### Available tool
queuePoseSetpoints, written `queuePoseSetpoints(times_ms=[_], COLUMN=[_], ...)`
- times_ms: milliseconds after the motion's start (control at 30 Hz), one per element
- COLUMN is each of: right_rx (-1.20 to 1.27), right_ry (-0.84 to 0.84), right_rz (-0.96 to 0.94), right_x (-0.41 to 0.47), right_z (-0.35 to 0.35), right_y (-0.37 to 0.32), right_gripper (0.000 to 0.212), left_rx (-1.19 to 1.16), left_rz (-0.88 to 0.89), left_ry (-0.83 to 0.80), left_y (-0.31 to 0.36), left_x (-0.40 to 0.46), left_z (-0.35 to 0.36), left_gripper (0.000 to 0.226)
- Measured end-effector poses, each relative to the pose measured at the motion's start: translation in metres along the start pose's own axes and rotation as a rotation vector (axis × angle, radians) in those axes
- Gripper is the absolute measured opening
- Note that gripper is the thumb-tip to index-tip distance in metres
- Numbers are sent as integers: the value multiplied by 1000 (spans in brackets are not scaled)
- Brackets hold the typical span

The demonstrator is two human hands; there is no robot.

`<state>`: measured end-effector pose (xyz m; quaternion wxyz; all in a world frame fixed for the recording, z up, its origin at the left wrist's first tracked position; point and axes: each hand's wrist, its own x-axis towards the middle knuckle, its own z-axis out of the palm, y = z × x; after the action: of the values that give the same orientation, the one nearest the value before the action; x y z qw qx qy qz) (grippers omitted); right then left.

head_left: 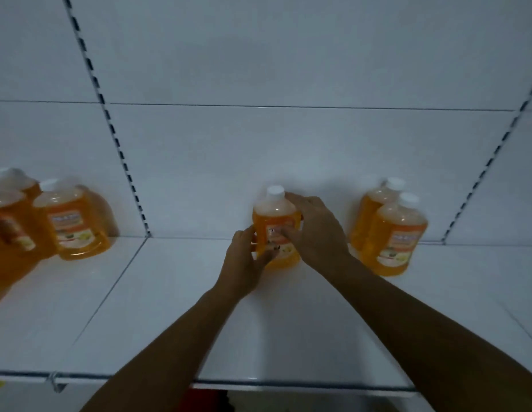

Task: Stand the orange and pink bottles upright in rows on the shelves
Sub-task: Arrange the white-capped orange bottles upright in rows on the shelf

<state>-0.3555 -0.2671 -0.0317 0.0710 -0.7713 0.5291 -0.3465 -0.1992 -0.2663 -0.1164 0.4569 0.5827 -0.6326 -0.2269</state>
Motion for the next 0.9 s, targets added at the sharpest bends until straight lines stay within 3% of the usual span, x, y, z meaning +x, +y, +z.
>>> queuePoseSetpoints(times_ms=[267, 467, 600, 900], right_rx=[-58, -25, -19, 9], right_ry=[116, 186, 119, 51], right_rz=[141, 158, 181, 184], right_x=[0, 7, 3, -1], right_z=[-29, -20, -5, -10], right_y=[60, 72, 71, 69], right_gripper=[60, 58, 78, 100], left_rx=[-15, -26, -30, 127], left_rz=[92, 119, 149, -3], left_ry=[-128, -95, -39, -38], left_y=[37, 35, 37, 44], left_x=[30, 48, 51, 48], left_z=[73, 90, 92, 92], left_gripper=[46, 40, 29, 47])
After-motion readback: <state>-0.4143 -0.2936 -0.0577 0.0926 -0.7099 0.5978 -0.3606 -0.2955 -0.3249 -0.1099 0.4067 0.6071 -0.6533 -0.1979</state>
